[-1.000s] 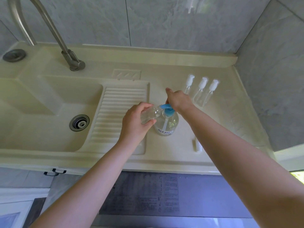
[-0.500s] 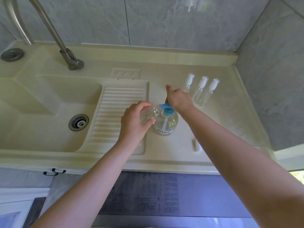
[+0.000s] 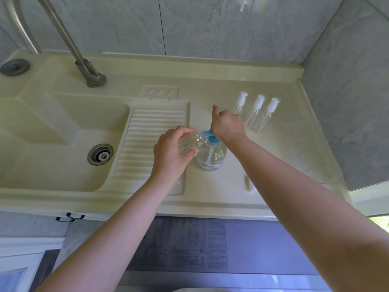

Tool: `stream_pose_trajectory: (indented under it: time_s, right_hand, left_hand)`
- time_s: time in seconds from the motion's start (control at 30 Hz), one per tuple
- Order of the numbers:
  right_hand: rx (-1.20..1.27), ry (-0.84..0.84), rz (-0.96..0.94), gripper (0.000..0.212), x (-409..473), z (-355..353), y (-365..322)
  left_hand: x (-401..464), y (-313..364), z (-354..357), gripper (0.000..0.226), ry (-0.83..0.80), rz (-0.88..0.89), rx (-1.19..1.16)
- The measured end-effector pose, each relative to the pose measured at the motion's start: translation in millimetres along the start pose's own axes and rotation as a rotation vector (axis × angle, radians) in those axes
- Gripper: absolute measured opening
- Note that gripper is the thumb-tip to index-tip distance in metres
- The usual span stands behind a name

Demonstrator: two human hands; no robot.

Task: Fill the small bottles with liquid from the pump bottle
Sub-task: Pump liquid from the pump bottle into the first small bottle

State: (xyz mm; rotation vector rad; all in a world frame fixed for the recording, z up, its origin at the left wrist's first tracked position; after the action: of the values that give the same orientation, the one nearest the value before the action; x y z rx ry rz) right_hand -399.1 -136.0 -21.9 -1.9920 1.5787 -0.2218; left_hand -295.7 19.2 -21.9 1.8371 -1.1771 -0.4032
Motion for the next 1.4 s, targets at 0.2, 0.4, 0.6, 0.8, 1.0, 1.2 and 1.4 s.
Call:
stream_pose_trajectory:
  time_s: [0.2,0.4,0.6,0.8,1.0,1.2,1.4]
  right_hand:
    - [0.027,-0.034,0.042,0.062,-4.6,-6.9,-2.1]
    - [0.008,-0.152,0.049,0.069,-2.7,-10.6,-4.7]
    - [-0.018,-0.045,0.051,0.056,-8.9,-10.3,-3.5]
    - [-0.068,0.020,0.034,0.061,-12.4,-7.7,-4.4]
    - [-0.007,-0.035,-0.002,0.074,-4.9,-12.2,-3.6]
    - [-0.030,-0.010,0.009,0.060,-5.7,-11.5,-2.9]
    - [0.006,0.077,0.005,0.056,-11.5,-7.8,-1.5]
  left_hand:
    - [-0.9,4.7,-3.1,0.047,0.006,-0.001,0.028]
    - [-2.7,7.8,-7.0,0.046,0.014,0.002,0.081]
    - [-3.9,7.7,-6.1,0.046,0.011,-0.005,0.079]
    - [-3.5,6.8,-5.3,0.047,0.017,-0.015,0.100]
    - [-3.2,12.4,-10.5,0.047,0.025,0.002,0.092]
    - [-0.5,13.8,-12.4,0.048,0.029,0.001,0.104]
    - [-1.7,13.5,-10.5,0.048,0.029,-0.013,0.124]
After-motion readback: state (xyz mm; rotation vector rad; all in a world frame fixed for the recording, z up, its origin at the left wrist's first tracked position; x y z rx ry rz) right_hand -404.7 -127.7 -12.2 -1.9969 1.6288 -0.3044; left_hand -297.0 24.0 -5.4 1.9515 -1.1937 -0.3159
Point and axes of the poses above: each hand's wrist, its own x-axis towards the middle knuckle, its own z-axis out of the palm, y = z × x, the point moved 4 cm from there along x, towards the middle knuckle, and after that the axes turned 1 degree about -x, right-handed, at the moved point
